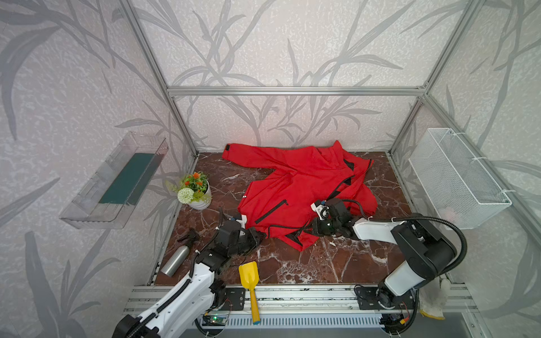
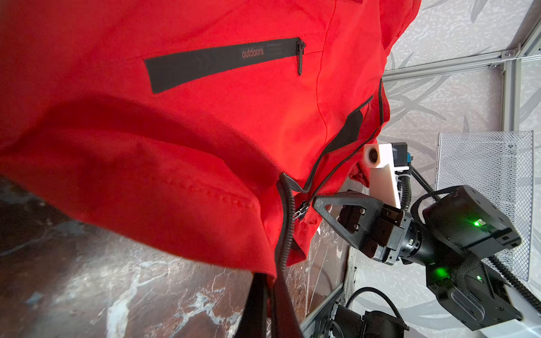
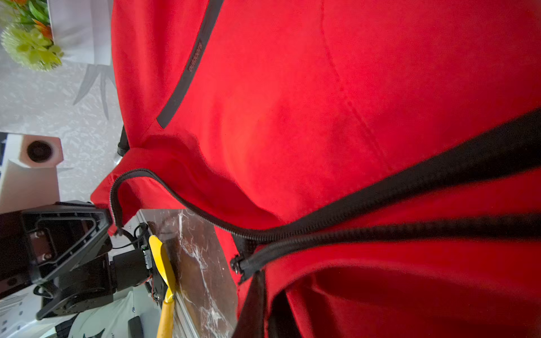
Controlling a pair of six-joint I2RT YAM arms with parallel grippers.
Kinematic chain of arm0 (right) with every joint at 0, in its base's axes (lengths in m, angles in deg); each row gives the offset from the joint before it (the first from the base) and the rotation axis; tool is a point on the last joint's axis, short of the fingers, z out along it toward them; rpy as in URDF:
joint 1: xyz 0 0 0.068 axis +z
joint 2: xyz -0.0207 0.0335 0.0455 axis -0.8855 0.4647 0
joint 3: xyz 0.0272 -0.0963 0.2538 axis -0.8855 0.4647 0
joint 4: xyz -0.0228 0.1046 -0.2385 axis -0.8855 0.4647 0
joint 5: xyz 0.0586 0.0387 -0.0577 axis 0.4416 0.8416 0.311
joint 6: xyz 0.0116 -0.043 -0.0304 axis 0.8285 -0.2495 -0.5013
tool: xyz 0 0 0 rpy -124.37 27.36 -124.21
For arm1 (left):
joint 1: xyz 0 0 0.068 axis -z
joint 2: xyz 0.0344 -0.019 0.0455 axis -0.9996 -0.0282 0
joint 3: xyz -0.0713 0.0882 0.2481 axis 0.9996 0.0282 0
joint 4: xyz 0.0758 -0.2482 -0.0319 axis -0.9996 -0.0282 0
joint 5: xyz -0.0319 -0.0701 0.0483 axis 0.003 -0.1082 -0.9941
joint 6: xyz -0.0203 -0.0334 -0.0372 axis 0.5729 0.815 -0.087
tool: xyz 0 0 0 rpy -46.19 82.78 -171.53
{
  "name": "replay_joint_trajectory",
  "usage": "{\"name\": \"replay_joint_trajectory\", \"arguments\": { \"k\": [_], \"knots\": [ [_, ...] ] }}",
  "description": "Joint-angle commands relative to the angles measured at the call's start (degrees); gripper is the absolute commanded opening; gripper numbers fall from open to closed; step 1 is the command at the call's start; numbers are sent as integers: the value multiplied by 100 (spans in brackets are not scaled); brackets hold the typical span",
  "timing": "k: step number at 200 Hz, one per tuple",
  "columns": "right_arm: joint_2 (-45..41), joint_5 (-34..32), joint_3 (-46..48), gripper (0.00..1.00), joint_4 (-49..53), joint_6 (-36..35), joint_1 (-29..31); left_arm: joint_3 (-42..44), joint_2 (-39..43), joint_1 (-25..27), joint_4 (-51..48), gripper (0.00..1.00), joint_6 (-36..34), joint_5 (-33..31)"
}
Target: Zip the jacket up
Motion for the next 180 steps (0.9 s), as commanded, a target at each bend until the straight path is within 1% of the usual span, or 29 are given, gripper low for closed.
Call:
{"name": "replay_joint_trajectory", "arguments": {
  "k": [1, 22, 66, 81, 99, 109, 134, 167, 180],
  "knots": [
    [-262, -174, 70, 6, 217, -55, 33, 53, -34, 43, 110, 0, 54, -74],
    [-400, -206, 118, 7, 268, -44, 28, 49, -58, 80, 168, 0, 76, -106],
    [-614, -53, 262, 7, 12, 130, 43, 16, -162, 170, 285, 0, 90, -199],
    [-714, -48, 316, 7, -35, 195, 38, -3, -238, 224, 356, 0, 97, -160],
    [-807, -51, 350, 8, 58, 181, 43, 22, -284, 361, 426, 0, 140, -269],
    [-843, -63, 375, 10, 83, 170, 38, 53, -300, 421, 493, 0, 180, -324],
    [-916, -64, 457, 19, 78, 190, 53, 58, -309, 509, 540, 0, 214, -357],
    [-978, -172, 527, 21, 122, 205, 51, 134, -272, 548, 528, 0, 214, -388],
    [-956, -170, 534, 23, 84, 227, 67, 153, -269, 550, 555, 0, 220, -388]
  ]
}}
